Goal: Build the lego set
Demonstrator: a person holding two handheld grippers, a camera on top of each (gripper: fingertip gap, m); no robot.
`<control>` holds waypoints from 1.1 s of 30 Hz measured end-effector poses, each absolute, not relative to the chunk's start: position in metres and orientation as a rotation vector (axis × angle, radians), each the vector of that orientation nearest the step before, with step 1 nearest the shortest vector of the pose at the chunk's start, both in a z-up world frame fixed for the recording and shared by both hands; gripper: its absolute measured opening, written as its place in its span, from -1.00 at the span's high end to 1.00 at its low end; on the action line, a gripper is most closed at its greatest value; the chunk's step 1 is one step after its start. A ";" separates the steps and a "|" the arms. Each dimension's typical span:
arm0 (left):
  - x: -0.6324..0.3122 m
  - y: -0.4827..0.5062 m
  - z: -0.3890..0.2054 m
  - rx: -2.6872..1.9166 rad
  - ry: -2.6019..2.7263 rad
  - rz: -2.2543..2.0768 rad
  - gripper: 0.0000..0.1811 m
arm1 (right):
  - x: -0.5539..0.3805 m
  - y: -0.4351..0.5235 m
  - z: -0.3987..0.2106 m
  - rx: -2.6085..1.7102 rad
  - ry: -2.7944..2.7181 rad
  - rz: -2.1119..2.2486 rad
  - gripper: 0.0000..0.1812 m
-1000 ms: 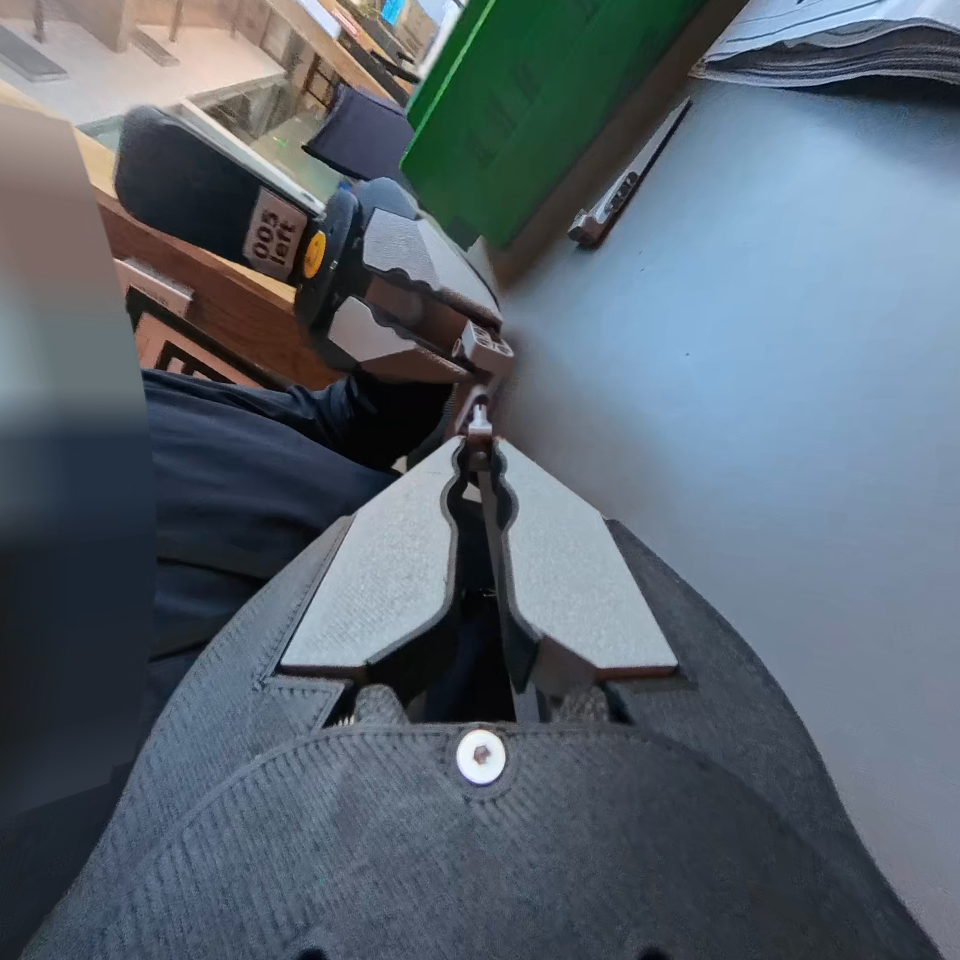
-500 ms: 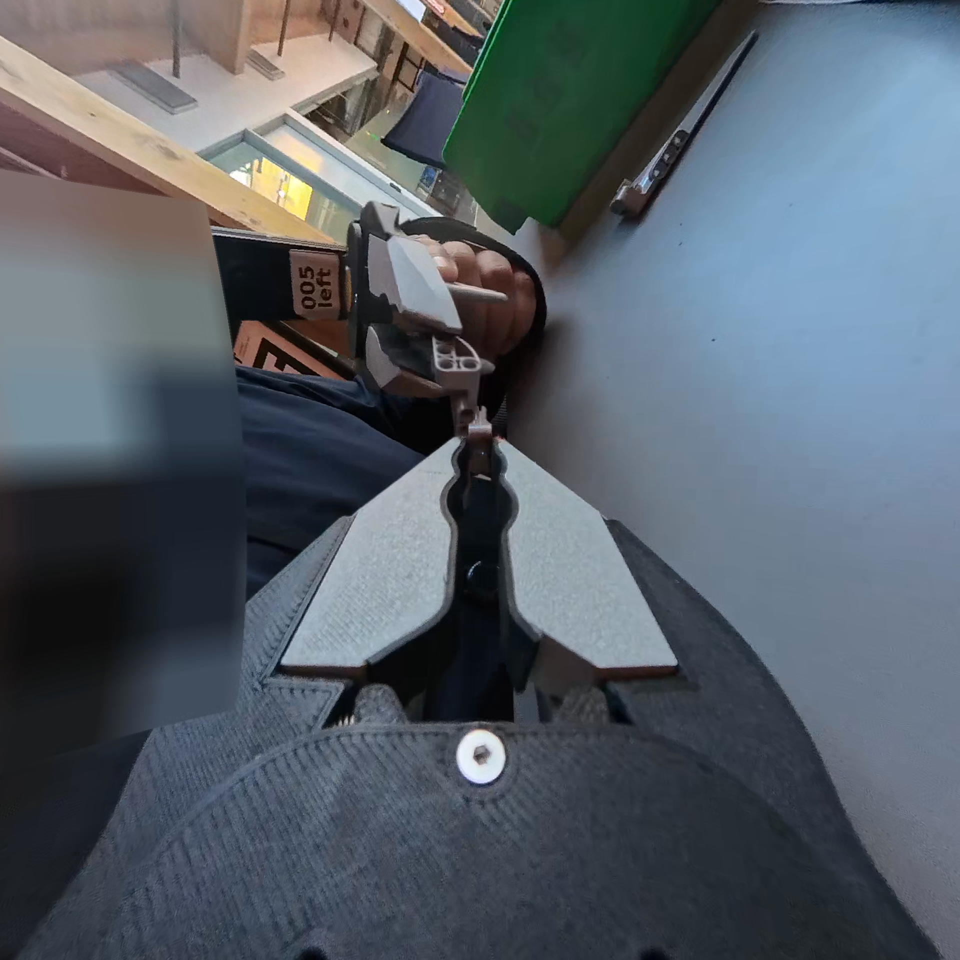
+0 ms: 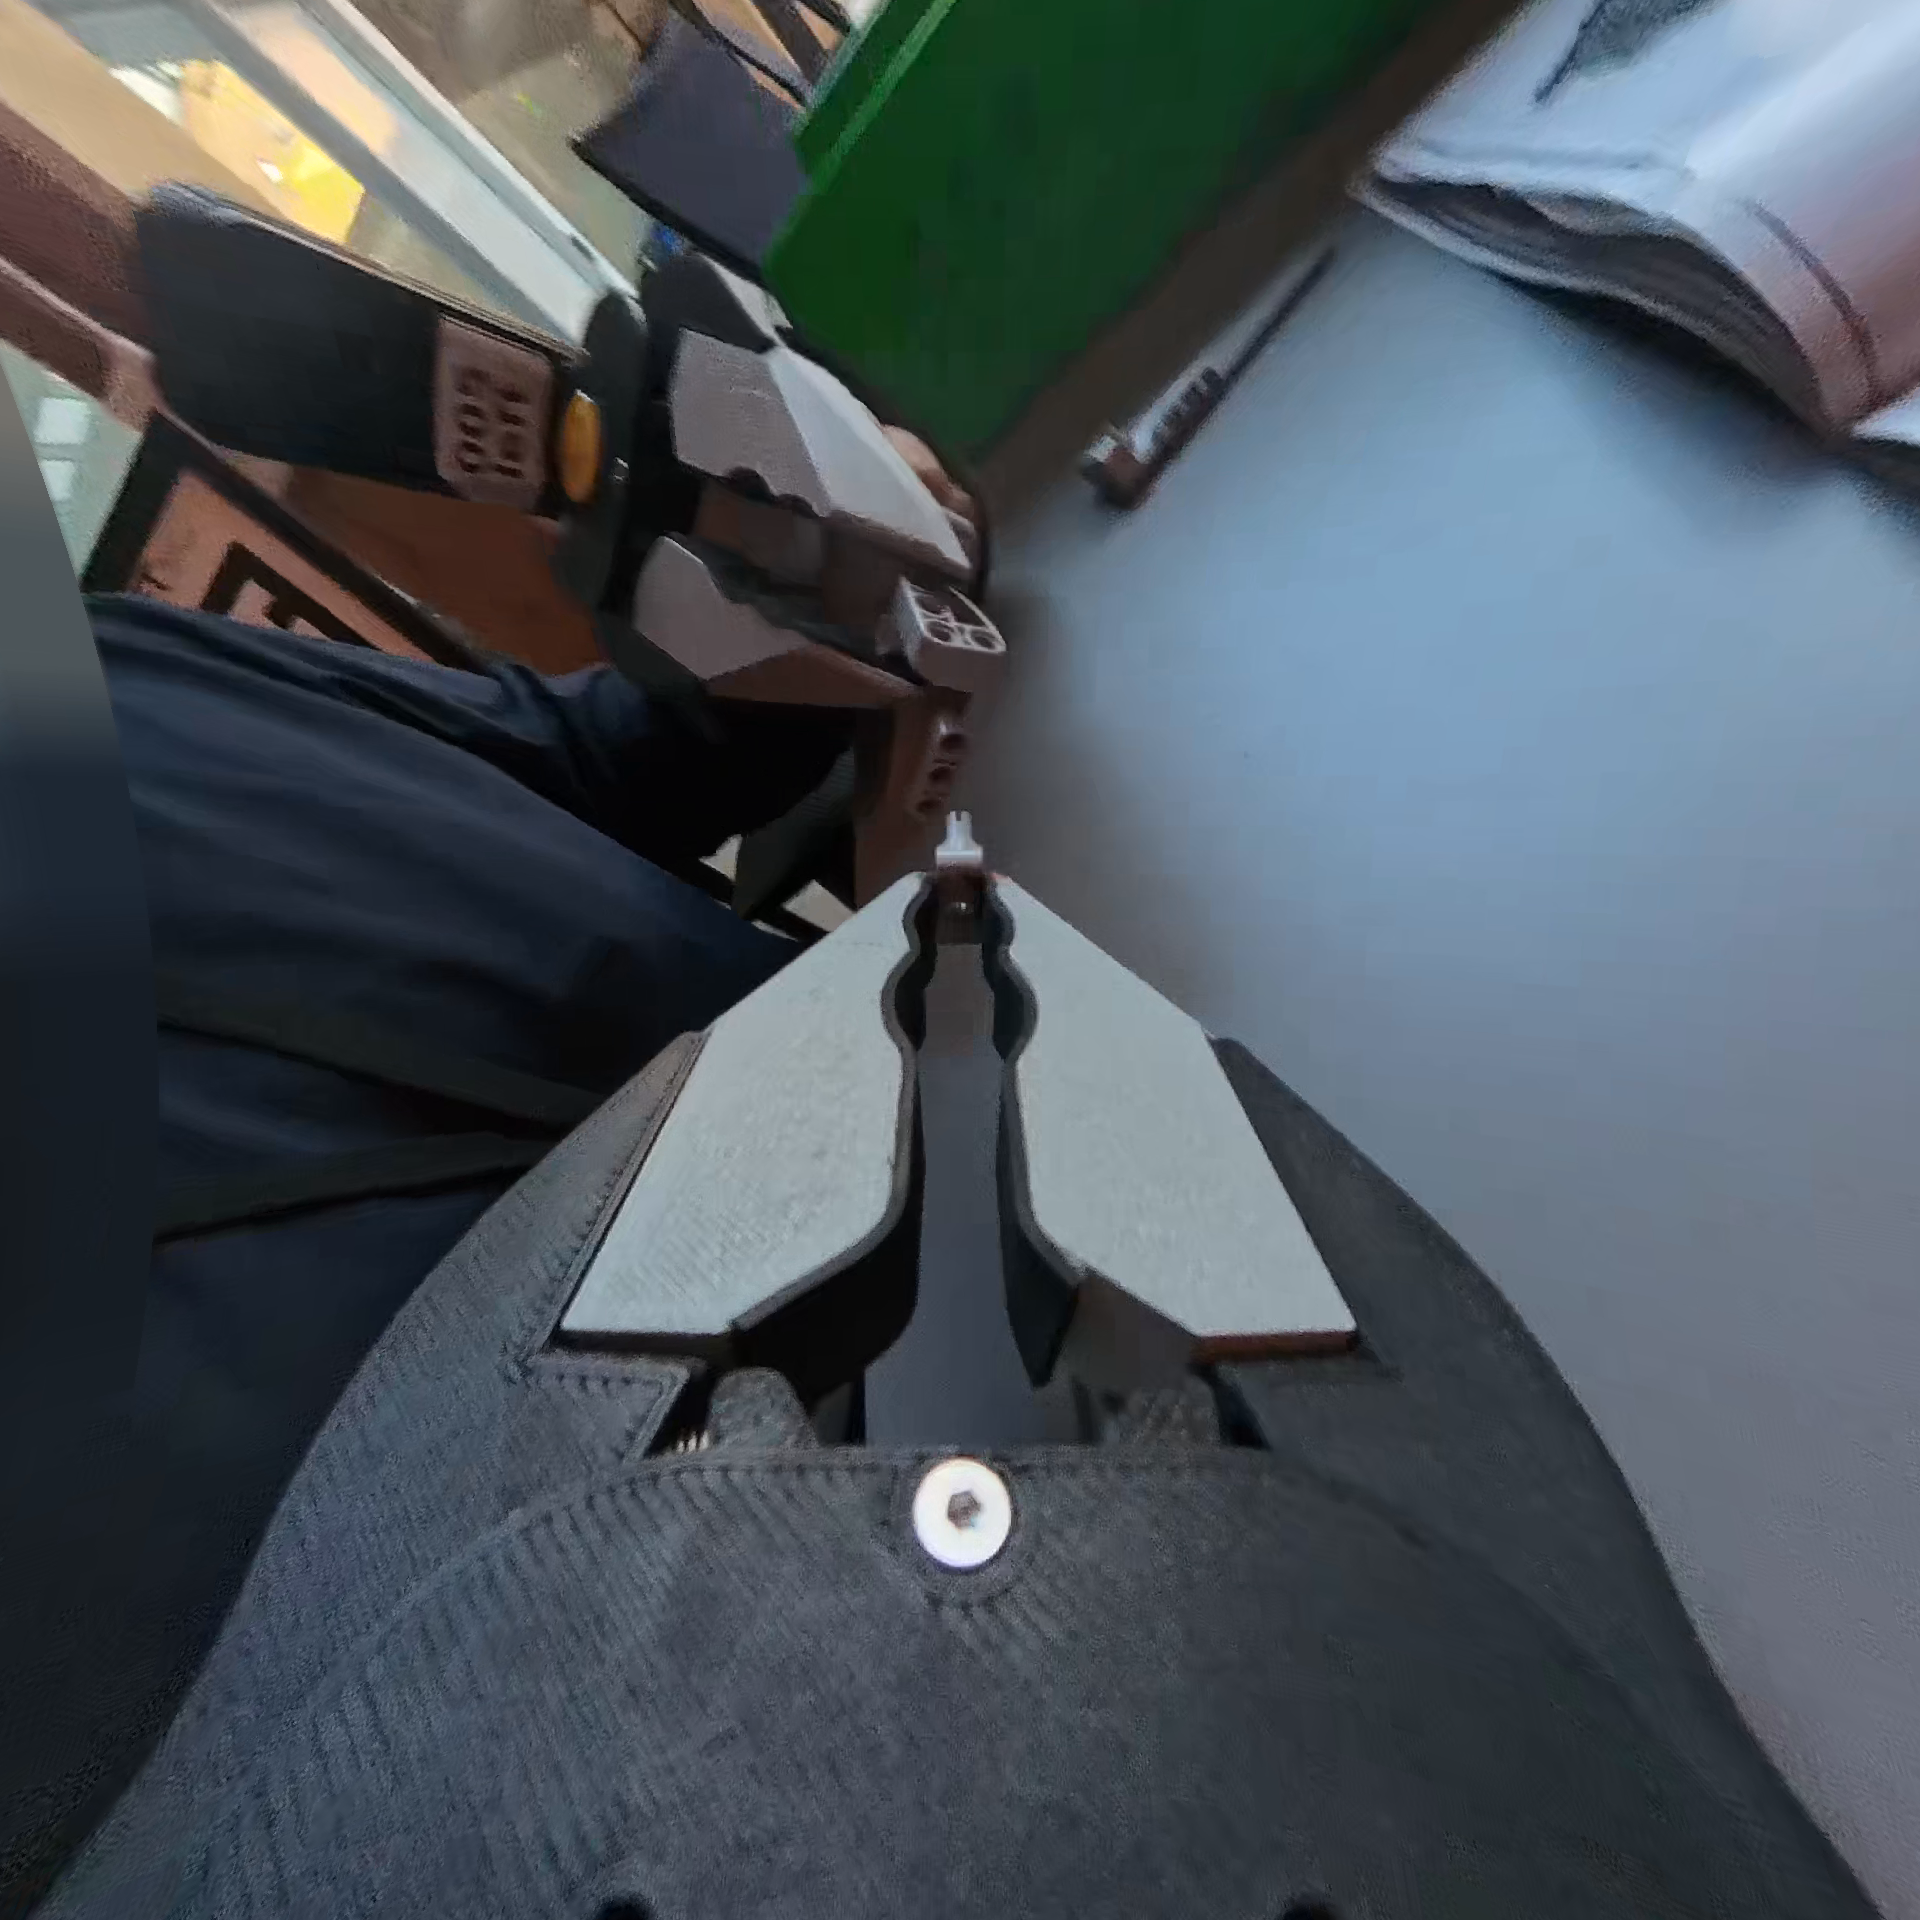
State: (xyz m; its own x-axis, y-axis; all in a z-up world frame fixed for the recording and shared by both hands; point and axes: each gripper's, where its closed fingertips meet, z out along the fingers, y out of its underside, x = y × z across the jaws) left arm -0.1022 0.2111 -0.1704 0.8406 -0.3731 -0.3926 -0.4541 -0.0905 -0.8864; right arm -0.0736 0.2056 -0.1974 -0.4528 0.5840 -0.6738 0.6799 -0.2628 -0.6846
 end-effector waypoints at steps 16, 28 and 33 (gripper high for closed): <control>-0.085 0.201 -0.154 -1.502 0.739 0.080 0.85 | -0.067 0.187 -0.182 1.392 1.705 -1.909 0.95; -0.088 0.200 -0.150 -1.494 0.702 0.047 0.85 | -0.074 0.190 -0.174 1.407 1.704 -2.013 0.96; -0.089 0.201 -0.148 -1.486 0.693 0.071 0.85 | -0.075 0.192 -0.171 1.407 1.666 -2.036 0.96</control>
State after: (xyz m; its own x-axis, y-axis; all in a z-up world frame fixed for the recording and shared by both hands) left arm -0.0889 0.2008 -0.1478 0.8073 -0.3659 -0.4630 -0.4521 0.1209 -0.8837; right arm -0.0750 0.1924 -0.1713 -0.5453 0.4161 -0.7277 0.6311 -0.3675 -0.6831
